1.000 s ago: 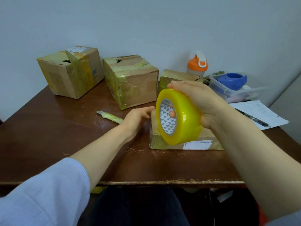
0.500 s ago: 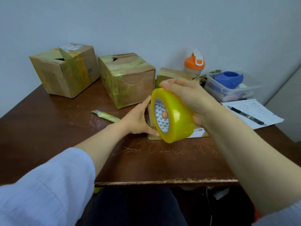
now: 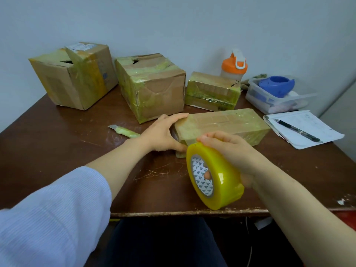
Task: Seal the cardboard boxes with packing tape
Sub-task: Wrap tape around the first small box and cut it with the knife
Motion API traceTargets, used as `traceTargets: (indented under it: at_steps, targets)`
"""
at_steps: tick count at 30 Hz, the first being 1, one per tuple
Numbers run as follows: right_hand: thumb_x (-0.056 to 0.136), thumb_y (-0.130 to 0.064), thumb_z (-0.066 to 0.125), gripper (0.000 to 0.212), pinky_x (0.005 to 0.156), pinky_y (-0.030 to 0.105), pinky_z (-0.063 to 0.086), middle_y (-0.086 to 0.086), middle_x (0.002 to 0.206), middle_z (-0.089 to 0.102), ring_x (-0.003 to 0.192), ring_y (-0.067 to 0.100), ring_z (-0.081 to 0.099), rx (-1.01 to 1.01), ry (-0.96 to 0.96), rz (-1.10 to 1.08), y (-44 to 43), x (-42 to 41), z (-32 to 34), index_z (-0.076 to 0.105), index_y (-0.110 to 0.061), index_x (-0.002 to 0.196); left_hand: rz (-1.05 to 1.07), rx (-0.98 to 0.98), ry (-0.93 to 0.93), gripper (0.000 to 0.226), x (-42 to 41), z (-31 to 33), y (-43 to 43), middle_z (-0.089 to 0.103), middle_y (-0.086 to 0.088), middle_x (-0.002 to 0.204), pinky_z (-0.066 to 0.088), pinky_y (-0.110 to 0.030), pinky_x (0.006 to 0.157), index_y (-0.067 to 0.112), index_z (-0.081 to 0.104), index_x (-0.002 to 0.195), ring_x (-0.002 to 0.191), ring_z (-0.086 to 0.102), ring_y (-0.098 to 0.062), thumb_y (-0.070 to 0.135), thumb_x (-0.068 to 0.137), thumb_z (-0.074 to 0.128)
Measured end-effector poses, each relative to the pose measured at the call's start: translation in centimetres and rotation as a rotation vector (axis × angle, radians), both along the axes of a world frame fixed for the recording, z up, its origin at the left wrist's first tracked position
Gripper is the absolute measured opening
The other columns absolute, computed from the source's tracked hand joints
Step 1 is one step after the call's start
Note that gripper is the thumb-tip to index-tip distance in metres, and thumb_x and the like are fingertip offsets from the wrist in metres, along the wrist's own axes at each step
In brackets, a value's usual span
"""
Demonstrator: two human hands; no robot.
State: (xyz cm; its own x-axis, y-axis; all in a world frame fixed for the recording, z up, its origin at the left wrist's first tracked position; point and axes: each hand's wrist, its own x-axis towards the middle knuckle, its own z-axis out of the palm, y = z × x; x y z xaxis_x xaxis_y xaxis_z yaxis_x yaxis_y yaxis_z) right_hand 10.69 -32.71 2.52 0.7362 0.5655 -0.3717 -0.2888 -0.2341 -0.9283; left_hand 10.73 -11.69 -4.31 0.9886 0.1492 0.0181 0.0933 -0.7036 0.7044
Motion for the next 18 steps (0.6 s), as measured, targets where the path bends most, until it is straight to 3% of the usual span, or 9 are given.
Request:
traceTargets:
  at_steps: [4,6,8,11,14,18]
  targets:
    - [0.085,-0.024,0.068,0.024,0.044,0.034,0.055,0.017,0.083,0.067,0.055,0.029,0.065,-0.003,0.068,0.025,0.2,0.7,0.4,0.065,-0.01,0.104,-0.127,0.116,0.269,0.116,0.0,1.8,0.5,0.026,0.002,0.136,0.026,-0.024,0.1,0.045,0.003,0.147,0.128,0.028,-0.015,0.033,0.064,0.083]
    - [0.086,-0.023,0.067,0.027,0.046,0.032,0.056,0.017,0.089,0.067,0.058,0.025,0.065,-0.01,0.061,0.027,0.5,1.1,0.3,0.065,-0.008,0.108,-0.169,0.116,0.443,0.107,0.5,4.1,0.8,0.007,0.0,0.154,0.02,-0.03,0.107,0.042,-0.002,0.148,0.141,0.012,-0.019,0.036,0.069,0.069]
    - [0.086,-0.024,0.066,0.029,0.053,0.031,0.056,0.017,0.097,0.067,0.066,0.023,0.064,-0.032,0.026,0.033,0.7,1.4,0.3,0.065,-0.008,0.111,-0.101,0.07,0.416,0.095,2.0,6.3,0.3,-0.012,-0.001,0.159,0.005,-0.044,0.114,0.037,0.004,0.15,0.146,-0.008,-0.022,0.049,0.068,0.051]
    - [0.087,-0.024,0.065,0.028,0.057,0.032,0.057,0.017,0.098,0.067,0.071,0.024,0.065,-0.03,0.033,0.056,0.7,1.6,0.2,0.064,-0.009,0.11,-0.011,0.33,0.188,0.071,4.5,6.4,-2.9,-0.006,-0.005,0.159,-0.002,-0.046,0.115,0.023,0.004,0.152,0.146,-0.005,-0.022,0.059,0.093,0.023]
    - [0.087,-0.023,0.064,0.026,0.053,0.033,0.057,0.015,0.088,0.069,0.062,0.022,0.068,0.004,0.079,0.075,0.5,1.7,0.3,0.064,-0.009,0.109,-0.008,0.63,0.204,0.08,5.2,3.0,-4.8,0.007,-0.008,0.159,0.0,-0.046,0.116,0.018,-0.003,0.151,0.146,0.004,-0.023,0.067,0.09,0.009]
    - [0.087,-0.022,0.065,0.023,0.047,0.033,0.057,0.015,0.084,0.069,0.056,0.022,0.068,0.029,0.103,0.09,0.5,1.9,0.4,0.065,-0.01,0.107,-0.051,0.665,0.226,0.088,5.6,2.1,-3.9,0.016,-0.011,0.157,0.001,-0.045,0.117,0.017,-0.008,0.151,0.145,0.009,-0.025,0.073,0.085,0.005]
